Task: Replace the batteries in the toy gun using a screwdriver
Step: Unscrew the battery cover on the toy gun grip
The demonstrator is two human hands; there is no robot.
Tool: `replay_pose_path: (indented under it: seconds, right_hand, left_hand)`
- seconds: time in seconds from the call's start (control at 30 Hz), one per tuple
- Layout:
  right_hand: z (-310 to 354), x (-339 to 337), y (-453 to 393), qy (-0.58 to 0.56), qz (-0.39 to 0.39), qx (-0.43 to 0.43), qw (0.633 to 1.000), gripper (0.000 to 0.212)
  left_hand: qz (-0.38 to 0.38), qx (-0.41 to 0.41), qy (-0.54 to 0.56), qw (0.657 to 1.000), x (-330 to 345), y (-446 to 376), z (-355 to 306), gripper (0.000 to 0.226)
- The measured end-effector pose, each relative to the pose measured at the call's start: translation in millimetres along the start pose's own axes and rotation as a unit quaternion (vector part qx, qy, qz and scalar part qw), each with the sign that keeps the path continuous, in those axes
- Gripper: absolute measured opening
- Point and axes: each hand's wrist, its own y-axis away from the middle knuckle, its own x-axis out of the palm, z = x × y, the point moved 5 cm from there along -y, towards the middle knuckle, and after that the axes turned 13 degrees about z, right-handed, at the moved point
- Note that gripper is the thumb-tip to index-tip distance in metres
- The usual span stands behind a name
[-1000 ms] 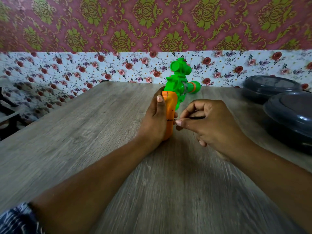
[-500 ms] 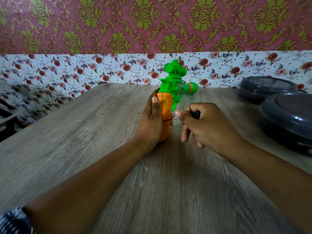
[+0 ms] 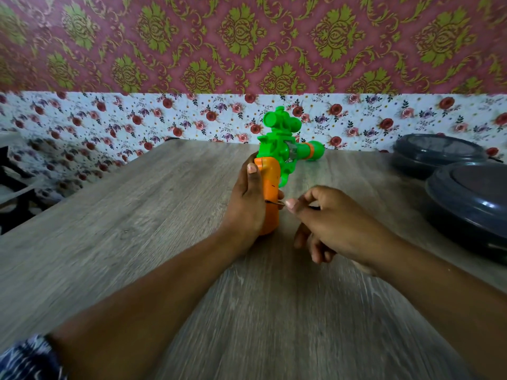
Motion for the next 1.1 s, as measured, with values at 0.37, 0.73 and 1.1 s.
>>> replay_pose_path:
  seconds: [0.37,0.73,1.1]
  right_hand:
    - [8.1,-5.2,2.7,0.141,-0.098,-0.089,0.981,0.02]
    - [-4.1,-10.6,-8.0,0.016,-0.168,-0.149,0.974,0.01]
    - [-0.5,8.6,-6.9,0.018,-0.171,-0.214,0.962,0.02]
  left_hand:
    - [-0.003,-0.002,0.006,1.0,-3.2,-6.3,11.1,0.049]
    - [-0.008,-0.05,0.09,0.995,-2.7,-8.8,13.9,0.037]
    - [-0.018,-0.078,0.081,0.993,3.0,0.9,16.7,0.071]
